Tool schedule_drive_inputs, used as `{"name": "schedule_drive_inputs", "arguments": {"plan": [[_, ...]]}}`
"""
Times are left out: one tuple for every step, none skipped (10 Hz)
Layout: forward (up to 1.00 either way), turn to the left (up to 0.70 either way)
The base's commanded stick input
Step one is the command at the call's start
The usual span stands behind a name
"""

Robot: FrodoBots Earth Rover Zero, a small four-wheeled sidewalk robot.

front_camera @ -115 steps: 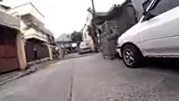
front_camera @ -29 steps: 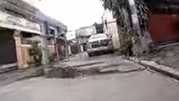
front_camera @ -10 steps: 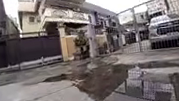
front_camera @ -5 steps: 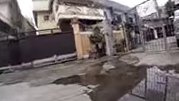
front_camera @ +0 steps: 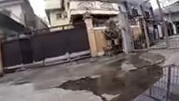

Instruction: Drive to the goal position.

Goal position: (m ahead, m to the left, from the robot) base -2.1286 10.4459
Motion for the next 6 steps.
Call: {"name": "schedule_drive_inputs", "arguments": {"plan": [[0.0, 0.45], [0.0, 0.45], [0.0, 0.45], [0.0, 0.45], [0.0, 0.45], [0.0, 0.45]]}}
